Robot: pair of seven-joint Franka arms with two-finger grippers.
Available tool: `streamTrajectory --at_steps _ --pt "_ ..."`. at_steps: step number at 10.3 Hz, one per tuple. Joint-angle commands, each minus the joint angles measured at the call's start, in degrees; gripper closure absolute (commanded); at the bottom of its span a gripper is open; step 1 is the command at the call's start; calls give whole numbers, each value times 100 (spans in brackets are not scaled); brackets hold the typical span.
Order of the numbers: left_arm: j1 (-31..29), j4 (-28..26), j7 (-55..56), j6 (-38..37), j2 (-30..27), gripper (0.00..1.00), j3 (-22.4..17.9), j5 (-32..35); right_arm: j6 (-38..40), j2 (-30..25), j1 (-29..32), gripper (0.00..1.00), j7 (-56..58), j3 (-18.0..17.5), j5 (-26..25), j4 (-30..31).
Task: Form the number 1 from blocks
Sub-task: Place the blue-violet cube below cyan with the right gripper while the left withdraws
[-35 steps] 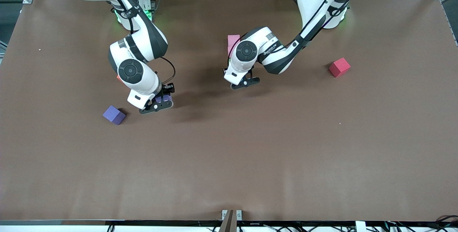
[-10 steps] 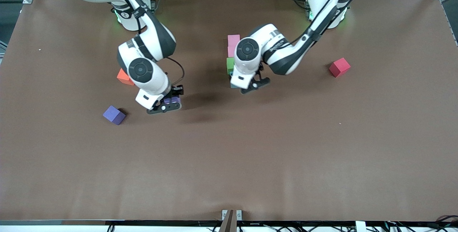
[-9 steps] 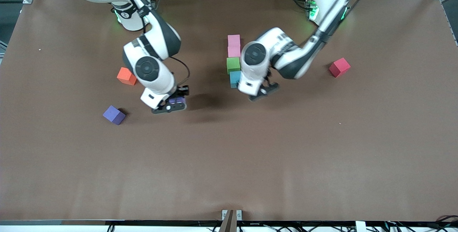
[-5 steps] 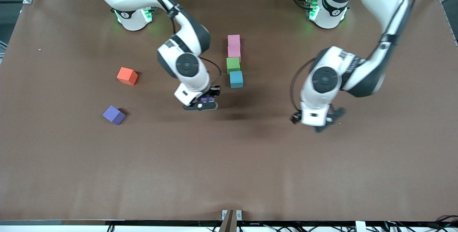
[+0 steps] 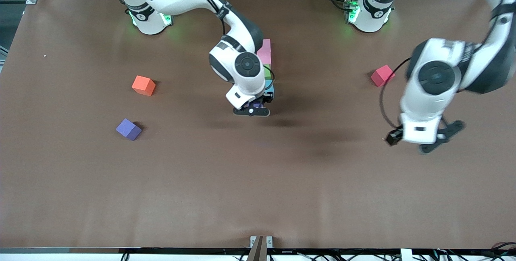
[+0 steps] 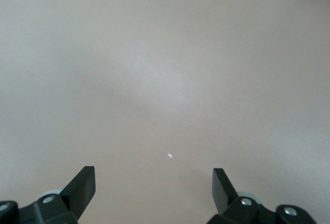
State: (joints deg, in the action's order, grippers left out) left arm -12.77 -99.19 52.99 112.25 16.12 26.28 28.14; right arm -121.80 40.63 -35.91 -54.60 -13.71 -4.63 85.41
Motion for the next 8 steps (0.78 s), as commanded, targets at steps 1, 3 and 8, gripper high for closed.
streamTrajectory --at_steps 1,3,8 --pt "90 -197 -228 -342 -170 0 123 -385 593 680 -371 100 -271 254 -38 -1040" --pt "117 -267 -341 -370 -275 0 71 -992 675 937 -504 100 -271 343 -29 -1342" --pt "1629 -988 -2011 16 -1417 0 -2293 -2153 552 1069 -531 100 -209 334 -29 -1413"
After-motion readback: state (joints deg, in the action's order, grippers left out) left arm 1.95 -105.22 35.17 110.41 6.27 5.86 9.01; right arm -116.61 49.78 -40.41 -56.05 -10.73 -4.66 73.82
